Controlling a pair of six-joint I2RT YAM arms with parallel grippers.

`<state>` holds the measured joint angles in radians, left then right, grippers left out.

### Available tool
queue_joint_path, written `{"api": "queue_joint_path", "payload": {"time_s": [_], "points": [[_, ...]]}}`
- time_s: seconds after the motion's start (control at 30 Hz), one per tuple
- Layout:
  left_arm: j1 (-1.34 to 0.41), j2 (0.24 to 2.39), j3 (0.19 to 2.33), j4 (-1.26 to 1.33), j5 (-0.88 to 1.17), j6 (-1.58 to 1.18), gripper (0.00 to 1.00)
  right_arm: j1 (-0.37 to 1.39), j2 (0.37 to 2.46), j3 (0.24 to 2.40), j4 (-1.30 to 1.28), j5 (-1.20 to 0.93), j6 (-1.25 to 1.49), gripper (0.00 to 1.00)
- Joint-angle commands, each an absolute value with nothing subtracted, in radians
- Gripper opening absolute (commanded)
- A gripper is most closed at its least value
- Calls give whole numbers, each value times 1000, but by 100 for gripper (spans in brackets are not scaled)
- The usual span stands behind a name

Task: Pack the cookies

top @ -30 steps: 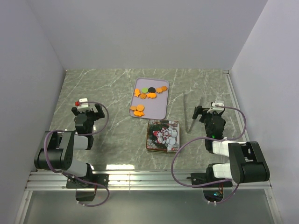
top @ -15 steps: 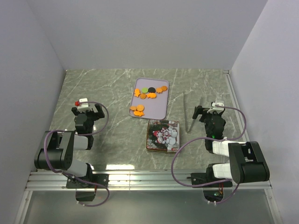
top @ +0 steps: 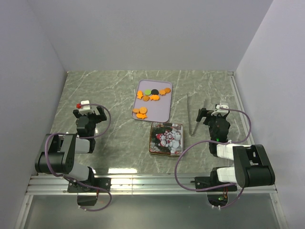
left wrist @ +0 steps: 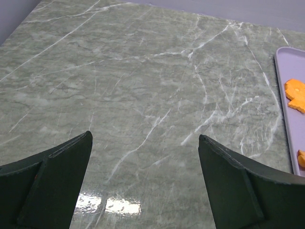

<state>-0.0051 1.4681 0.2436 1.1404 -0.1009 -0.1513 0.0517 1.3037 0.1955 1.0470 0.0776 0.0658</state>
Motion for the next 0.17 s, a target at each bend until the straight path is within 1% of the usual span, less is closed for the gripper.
{"api": "queue_joint_path", "payload": {"time_s": [0.0,0.13], "points": [[-2,1466,264,1183,-65,-150,99,48,1296,221,1104,89,67,100],[-2,1459,255,1195,-63,-152,100,46,1298,221,1104,90,69,100]]}}
